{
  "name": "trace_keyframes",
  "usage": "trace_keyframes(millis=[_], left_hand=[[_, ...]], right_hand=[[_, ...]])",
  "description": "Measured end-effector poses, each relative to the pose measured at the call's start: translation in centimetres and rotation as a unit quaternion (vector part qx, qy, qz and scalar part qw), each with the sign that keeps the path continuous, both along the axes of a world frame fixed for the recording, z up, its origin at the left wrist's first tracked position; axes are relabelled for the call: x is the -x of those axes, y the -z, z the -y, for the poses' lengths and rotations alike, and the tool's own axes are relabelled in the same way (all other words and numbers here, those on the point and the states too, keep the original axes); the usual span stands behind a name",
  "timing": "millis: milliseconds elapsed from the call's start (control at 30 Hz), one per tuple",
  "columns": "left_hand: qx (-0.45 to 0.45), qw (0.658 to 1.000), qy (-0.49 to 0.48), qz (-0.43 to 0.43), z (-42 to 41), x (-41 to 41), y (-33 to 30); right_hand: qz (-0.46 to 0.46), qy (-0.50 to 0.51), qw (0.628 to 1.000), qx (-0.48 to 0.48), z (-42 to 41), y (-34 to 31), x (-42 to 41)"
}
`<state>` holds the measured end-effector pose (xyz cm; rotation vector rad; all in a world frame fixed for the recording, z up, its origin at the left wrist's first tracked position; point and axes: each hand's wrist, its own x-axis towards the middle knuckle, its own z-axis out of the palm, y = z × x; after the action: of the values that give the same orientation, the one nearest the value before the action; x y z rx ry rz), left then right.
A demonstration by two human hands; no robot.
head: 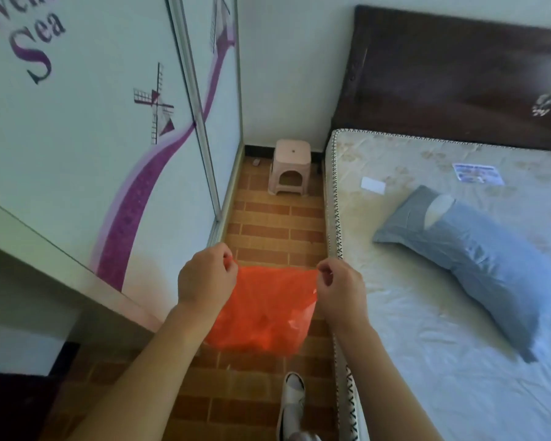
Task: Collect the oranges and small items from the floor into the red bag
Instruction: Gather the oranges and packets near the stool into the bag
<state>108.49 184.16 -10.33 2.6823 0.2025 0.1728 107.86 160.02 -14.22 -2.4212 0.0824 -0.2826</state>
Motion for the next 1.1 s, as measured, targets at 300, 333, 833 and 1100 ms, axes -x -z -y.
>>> trace_keyframes(millis=[300, 333, 833, 1100], left_hand=[[0.006, 1.000, -0.001, 0.031, 2.0, -5.1, -6.5], [0.004, 1.000, -0.004, 0.030, 2.3, -5.8, -7.1], [0.030, 0.997, -0.035, 0.056, 9.0, -16.2, -10.2], [0.038, 0.996, -0.015, 0.075, 11.1, -22.3, -11.3]], right_hand=[[0.018, -0.012, 1.000, -0.020, 3.1, -8.1, -6.1], [0.018, -0.017, 0.999, -0.023, 3.7, -8.8, -6.9], [0.047, -0.038, 0.998, -0.030, 11.4, -12.9, -20.1], [0.058, -0.013, 0.997, -0.051, 13.5, -13.3, -25.2]])
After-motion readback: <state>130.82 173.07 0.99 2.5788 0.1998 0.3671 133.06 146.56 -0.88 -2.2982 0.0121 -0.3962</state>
